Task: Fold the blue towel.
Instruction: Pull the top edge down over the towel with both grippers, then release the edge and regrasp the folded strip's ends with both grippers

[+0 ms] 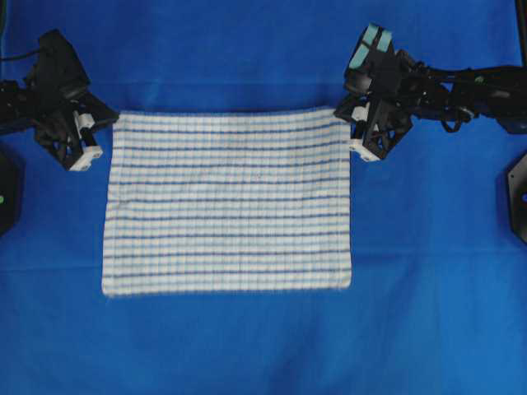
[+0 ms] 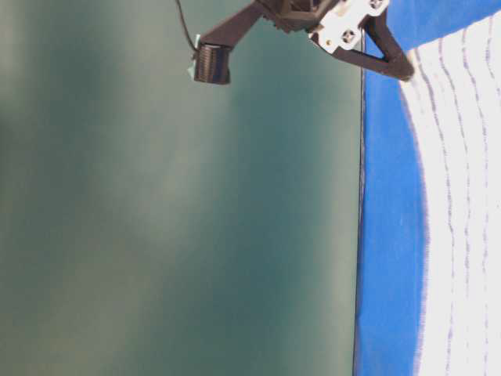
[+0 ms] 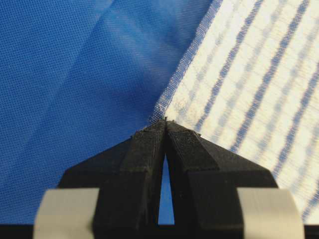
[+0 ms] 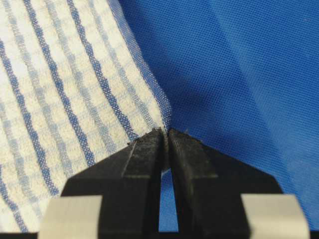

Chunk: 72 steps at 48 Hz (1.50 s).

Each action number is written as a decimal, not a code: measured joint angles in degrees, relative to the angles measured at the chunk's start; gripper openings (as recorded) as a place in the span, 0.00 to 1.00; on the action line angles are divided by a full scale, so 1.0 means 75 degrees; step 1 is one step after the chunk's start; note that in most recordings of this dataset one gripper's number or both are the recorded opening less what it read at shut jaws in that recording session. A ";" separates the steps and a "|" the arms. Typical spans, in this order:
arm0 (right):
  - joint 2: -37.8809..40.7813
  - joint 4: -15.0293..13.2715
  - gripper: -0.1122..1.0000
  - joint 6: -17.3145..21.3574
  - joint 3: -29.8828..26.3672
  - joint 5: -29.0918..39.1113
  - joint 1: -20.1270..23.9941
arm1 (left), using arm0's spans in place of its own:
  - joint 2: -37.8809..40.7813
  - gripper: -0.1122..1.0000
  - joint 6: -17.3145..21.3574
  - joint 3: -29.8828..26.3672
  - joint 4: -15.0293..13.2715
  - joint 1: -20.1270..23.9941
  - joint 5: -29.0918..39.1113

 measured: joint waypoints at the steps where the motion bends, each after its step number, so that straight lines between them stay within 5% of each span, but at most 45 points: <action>1: -0.0023 0.0000 0.16 0.0000 0.0000 0.0023 0.0012 | -0.0082 0.10 -0.0012 0.0000 0.0000 -0.0047 0.0059; 19: -0.0691 0.0023 0.16 0.0398 0.0000 0.0516 0.0937 | -0.1570 0.10 -0.1090 0.0070 0.0012 -0.1277 0.1172; 33: -0.1184 0.0012 0.16 0.0914 0.0141 0.0855 0.2063 | -0.2355 0.10 -0.1875 0.0176 0.0000 -0.2895 0.1547; 43: -0.1277 0.0023 0.16 0.1348 0.0188 0.0867 0.2871 | -0.2473 0.10 -0.1957 0.0176 0.0012 -0.4043 0.1547; 57: -0.1277 0.0023 0.16 0.1875 0.0211 0.0867 0.3762 | -0.2297 0.10 -0.2695 0.0176 0.0000 -0.5332 0.1547; 72: -0.1172 0.0023 0.16 0.2004 0.0211 0.0855 0.4102 | -0.1852 0.10 -0.2977 0.0164 0.0000 -0.6012 0.1512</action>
